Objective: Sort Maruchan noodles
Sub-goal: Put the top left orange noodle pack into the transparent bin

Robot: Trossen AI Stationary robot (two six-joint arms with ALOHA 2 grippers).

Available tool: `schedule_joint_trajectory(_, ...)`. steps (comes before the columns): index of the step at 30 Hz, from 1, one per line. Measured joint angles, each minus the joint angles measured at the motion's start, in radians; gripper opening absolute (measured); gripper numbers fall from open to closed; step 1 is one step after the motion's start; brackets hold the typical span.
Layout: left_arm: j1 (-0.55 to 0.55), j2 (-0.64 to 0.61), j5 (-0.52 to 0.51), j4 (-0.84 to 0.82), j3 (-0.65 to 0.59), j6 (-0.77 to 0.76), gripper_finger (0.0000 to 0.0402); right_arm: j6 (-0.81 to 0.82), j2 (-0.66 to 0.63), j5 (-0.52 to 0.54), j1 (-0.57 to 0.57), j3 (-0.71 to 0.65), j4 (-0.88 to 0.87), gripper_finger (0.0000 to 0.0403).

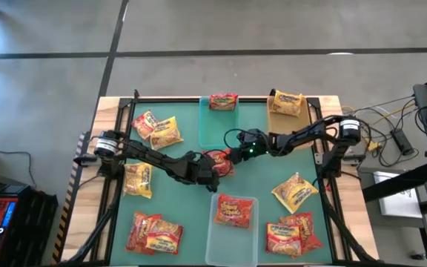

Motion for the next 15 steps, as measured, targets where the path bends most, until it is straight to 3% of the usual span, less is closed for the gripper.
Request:
schedule_joint_trajectory(7,0.000,0.000,-0.017,0.010,0.000,-0.001,0.0075,0.005,0.045,-0.043,0.013,0.000,0.106,0.0243)
schedule_joint_trajectory(15,0.001,0.001,-0.064,0.019,0.002,-0.009,0.0075,-0.009,0.052,-0.048,0.017,0.000,0.110,0.0209)
